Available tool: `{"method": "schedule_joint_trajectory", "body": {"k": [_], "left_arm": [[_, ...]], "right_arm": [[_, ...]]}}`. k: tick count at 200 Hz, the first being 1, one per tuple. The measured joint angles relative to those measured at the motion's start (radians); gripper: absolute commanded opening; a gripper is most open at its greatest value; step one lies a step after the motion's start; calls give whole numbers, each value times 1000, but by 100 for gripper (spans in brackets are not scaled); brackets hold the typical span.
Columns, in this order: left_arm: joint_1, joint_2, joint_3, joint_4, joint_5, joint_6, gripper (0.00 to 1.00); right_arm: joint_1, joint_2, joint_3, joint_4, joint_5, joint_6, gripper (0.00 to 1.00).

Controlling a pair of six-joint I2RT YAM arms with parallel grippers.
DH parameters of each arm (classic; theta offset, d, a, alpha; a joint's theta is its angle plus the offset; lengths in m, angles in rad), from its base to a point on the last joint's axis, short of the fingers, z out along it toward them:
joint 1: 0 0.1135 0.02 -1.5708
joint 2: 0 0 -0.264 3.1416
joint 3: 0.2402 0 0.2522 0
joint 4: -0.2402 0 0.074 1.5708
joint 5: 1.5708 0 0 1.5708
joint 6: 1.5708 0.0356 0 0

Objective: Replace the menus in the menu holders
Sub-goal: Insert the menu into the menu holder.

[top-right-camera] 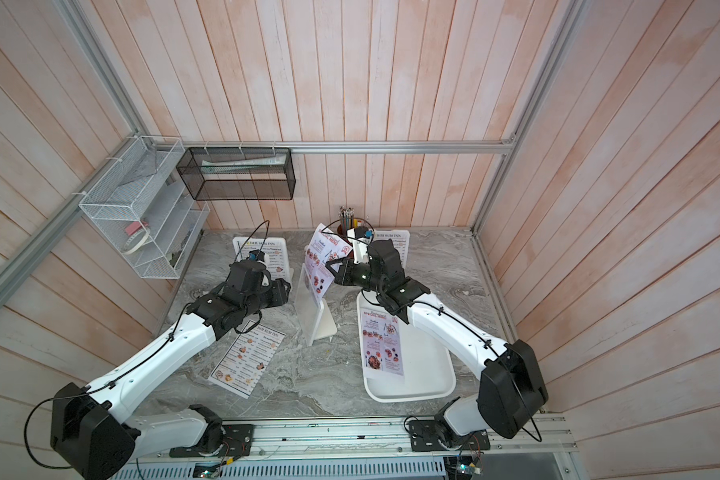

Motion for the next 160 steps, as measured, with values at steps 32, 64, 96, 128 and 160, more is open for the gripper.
{"method": "schedule_joint_trajectory", "body": {"k": [32,64,96,128,160], "left_arm": [[1,0,0,0,0,1,55],[6,0,0,1,0,1,56],[8,0,0,1,1,1,56],[13,0,0,5,2,1,56],[15,2,0,9,9,1,55]], "right_arm": [[11,-24,-38,63,8,0,0],[30,-31,-58,100,14,0,0],[38,-41,-90,116,27,4,0],[50,-65,-110,117,37,10,0],[69,-82,-122,118,49,19,2]]}}
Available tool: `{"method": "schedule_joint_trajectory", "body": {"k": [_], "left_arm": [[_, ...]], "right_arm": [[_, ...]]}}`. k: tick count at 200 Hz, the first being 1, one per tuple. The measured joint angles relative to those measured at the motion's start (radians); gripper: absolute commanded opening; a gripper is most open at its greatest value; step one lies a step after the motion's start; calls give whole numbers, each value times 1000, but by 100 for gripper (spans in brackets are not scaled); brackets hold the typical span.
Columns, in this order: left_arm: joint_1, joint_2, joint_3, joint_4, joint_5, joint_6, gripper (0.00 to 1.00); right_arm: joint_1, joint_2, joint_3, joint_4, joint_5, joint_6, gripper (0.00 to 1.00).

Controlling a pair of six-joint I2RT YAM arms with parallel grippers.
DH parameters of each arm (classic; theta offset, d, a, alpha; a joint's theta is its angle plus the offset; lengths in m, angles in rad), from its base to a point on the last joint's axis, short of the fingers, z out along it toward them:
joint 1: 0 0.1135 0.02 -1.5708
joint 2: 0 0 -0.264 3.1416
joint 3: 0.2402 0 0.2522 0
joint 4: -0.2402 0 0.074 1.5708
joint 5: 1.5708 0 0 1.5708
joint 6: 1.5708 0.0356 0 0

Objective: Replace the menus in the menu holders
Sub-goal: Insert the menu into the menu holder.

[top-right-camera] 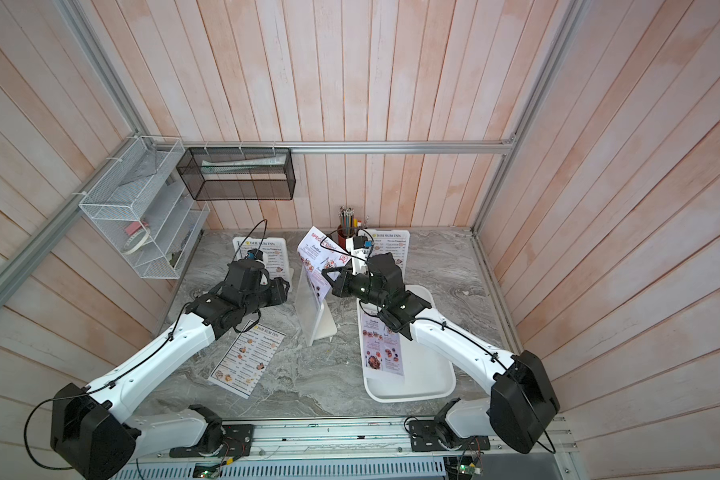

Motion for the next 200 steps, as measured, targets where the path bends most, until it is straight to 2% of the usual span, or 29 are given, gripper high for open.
{"method": "schedule_joint_trajectory", "body": {"k": [68,200], "left_arm": [[0,10,0,14,10,0,56],[5,12,0,16,10,0,56]], "right_arm": [[6,-2,-3,-5,52,6,5],[33,-3,-66,73,169,-4,3]]}}
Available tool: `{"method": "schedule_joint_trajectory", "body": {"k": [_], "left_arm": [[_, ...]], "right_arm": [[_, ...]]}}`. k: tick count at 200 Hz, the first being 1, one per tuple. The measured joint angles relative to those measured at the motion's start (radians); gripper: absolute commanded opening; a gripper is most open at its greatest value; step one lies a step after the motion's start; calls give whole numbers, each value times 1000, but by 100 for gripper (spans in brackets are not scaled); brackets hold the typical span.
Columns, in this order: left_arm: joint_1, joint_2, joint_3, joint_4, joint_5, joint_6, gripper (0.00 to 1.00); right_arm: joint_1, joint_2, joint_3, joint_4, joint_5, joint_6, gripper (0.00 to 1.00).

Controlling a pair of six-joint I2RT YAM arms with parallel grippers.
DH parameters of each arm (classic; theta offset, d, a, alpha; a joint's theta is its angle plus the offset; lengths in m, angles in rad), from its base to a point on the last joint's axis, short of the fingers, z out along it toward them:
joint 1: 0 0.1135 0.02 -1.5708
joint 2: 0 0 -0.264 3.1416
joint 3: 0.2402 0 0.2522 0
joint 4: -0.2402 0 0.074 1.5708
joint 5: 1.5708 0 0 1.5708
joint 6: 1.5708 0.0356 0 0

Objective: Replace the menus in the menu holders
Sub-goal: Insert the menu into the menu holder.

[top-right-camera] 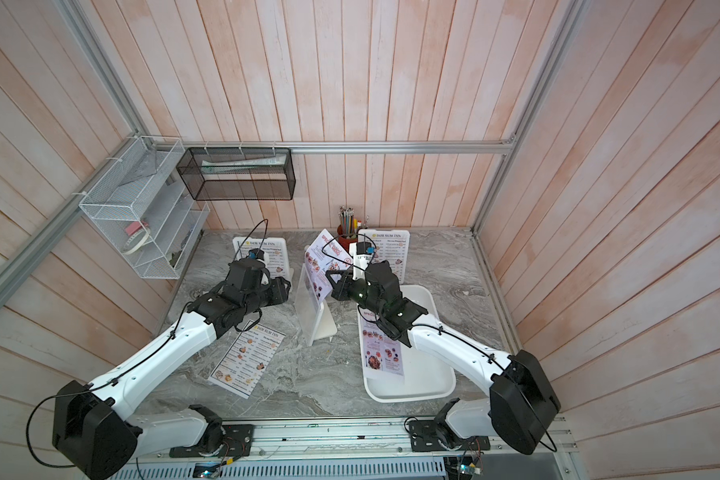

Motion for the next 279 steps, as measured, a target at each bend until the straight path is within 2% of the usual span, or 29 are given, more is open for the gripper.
{"method": "schedule_joint_trajectory", "body": {"k": [48,133,242,279], "left_arm": [[6,1,0,6,0,0,56],[8,1,-10,9,4,0,56],[8,1,-10,28,19,0,56],[8,1,-16,29,20,-1,55]], "right_arm": [[17,0,-2,29,29,0,4],[50,-14,-9,24,42,14,18],[124,-37,-20,-31,61,34,22],[131,-37,-16,-79,72,24,30]]}}
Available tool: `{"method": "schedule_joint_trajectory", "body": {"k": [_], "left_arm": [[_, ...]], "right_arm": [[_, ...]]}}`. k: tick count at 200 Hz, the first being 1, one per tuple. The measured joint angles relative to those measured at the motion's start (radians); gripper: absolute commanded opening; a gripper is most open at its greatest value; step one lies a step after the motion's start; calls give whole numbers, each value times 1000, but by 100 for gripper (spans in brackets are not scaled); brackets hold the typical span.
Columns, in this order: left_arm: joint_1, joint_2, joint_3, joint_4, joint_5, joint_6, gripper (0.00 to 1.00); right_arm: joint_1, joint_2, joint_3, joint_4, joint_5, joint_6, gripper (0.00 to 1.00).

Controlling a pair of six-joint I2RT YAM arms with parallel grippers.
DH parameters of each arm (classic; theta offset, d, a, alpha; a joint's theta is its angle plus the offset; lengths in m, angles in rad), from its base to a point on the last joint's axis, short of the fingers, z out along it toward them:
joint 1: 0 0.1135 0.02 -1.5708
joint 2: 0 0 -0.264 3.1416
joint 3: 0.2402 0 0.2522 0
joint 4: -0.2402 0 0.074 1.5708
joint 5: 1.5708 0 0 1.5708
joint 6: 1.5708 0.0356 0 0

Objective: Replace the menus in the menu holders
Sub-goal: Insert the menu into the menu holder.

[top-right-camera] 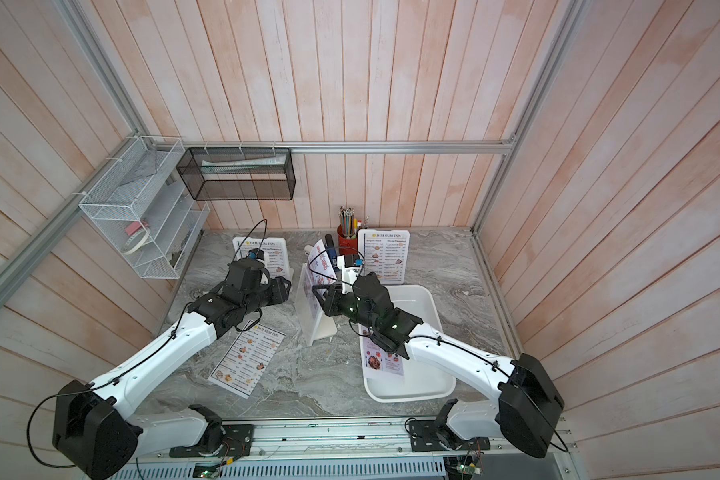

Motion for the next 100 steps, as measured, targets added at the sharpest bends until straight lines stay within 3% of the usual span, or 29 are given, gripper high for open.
{"method": "schedule_joint_trajectory", "body": {"k": [48,100], "left_arm": [[0,0,-4,0,2,-2,55],[0,0,-4,0,2,-3,55]], "right_arm": [[-62,2,61,-70,-2,-61,33],[-86,27,96,-76,-51,-84,21]]}}
